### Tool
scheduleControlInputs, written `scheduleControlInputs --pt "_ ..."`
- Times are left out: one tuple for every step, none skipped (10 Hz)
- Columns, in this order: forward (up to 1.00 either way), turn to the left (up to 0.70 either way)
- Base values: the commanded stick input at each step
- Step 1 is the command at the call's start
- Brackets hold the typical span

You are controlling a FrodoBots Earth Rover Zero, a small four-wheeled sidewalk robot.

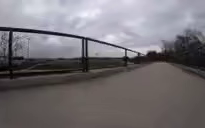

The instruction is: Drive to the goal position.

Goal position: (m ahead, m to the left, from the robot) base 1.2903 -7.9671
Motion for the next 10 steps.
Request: scheduleControlInputs --pt "1.0 -0.27" --pt "1.0 -0.27" --pt "1.0 -0.27" --pt "1.0 -0.27" --pt "1.0 -0.27" --pt "1.0 -0.27" --pt "1.0 -0.27" --pt "1.0 -0.27" --pt "1.0 -0.27" --pt "1.0 -0.27"
